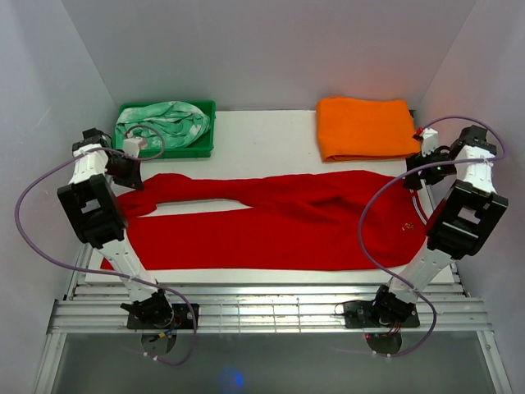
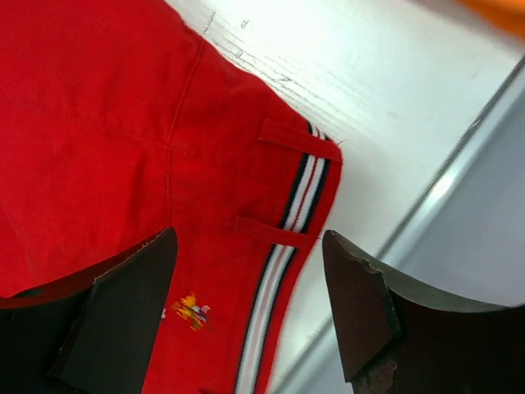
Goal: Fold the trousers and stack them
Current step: Flatten the trousers out
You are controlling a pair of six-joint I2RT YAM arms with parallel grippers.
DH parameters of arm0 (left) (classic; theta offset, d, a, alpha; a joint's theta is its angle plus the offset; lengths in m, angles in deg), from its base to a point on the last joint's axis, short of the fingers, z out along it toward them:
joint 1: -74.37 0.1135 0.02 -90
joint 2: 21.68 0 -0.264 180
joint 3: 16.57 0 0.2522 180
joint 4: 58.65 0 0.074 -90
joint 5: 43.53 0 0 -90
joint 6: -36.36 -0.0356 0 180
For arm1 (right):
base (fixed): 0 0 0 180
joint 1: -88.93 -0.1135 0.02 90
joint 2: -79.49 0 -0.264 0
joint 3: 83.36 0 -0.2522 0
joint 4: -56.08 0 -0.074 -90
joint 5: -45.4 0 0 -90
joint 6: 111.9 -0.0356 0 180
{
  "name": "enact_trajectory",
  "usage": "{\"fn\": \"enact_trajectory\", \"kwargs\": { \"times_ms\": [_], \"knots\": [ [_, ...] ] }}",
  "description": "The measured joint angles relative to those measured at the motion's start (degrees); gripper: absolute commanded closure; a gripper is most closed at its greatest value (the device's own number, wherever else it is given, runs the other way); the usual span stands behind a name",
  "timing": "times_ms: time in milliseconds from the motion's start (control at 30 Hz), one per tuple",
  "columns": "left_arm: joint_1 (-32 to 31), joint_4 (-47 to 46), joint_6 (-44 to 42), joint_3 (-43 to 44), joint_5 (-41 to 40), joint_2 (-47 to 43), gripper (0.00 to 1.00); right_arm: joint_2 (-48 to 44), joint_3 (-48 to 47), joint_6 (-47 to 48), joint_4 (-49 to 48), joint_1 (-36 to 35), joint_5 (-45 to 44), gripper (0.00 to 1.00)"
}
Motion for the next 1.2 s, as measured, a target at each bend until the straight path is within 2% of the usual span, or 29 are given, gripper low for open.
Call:
{"fn": "enact_trajectory", "kwargs": {
  "times_ms": [200,267,333,367,433,467,500,600,767,800,833,867,933,967,1067,1133,1200],
  "knots": [
    [-0.2,-3.1,-2.8,-4.7,-1.8,-1.4,1.0,3.0,5.8,-11.7,-6.3,0.0,-0.1,0.17],
    [-0.2,-3.5,-3.3,-5.1,-2.1,-1.4,1.0,5.5,5.5,-14.0,-7.6,0.0,0.4,0.19],
    [-0.2,-4.1,-3.7,-5.4,-2.5,-1.4,1.0,8.3,5.0,-16.2,-8.3,0.0,1.0,0.31],
    [-0.2,-4.4,-3.8,-5.5,-2.6,-1.4,1.0,9.6,4.7,-16.7,-8.6,0.0,1.3,0.52],
    [-0.3,-4.9,-4.2,-5.6,-2.8,-1.4,1.0,11.3,4.8,-17.4,-8.6,0.0,1.9,0.67],
    [-0.3,-5.3,-4.4,-5.9,-2.8,-1.4,1.0,11.6,5.2,-17.1,-8.7,0.0,2.1,0.83],
    [-0.3,-5.6,-4.6,-6.2,-2.9,-1.6,1.0,11.3,5.7,-16.7,-8.7,0.1,2.3,0.91],
    [-0.3,-6.2,-6.1,-8.5,-3.0,-3.1,1.0,8.2,9.5,-13.8,-8.9,0.7,2.4,0.92],
    [-0.3,-6.8,-10.3,-14.4,-3.5,-8.6,1.0,-2.9,20.3,-2.1,-4.9,3.6,-0.9,0.92],
    [-0.3,-6.9,-11.3,-16.0,-3.6,-10.3,1.0,-6.9,23.7,2.0,-3.6,4.3,-2.4,0.75],
    [-0.3,-7.0,-12.2,-17.5,-3.7,-11.9,1.0,-7.5,24.2,2.6,-3.4,5.1,-2.5,0.75],
    [-0.3,-7.0,-13.2,-18.9,-3.9,-13.5,1.0,-10.3,26.5,6.5,-2.5,6.0,-3.9,0.46],
    [-0.3,-7.3,-14.9,-21.4,-4.2,-15.9,1.0,-14.3,29.4,11.6,-0.2,6.7,-6.8,0.03],
    [-0.3,-7.4,-15.7,-22.4,-4.4,-16.8,1.0,-15.2,29.6,13.9,1.2,6.8,-7.3,0.1],
    [-0.3,-8.5,-17.7,-24.9,-4.8,-18.3,1.0,-14.3,25.0,18.1,6.1,7.5,-6.1,0.1],
    [-0.3,-9.1,-18.3,-25.3,-5.0,-18.3,1.0,-9.9,14.9,17.6,10.8,7.8,-3.5,0.08],
    [-0.3,-9.8,-18.8,-25.3,-5.0,-18.3,1.0,-4.1,2.2,15.2,12.5,7.8,0.4,0.01]
  ]
}}
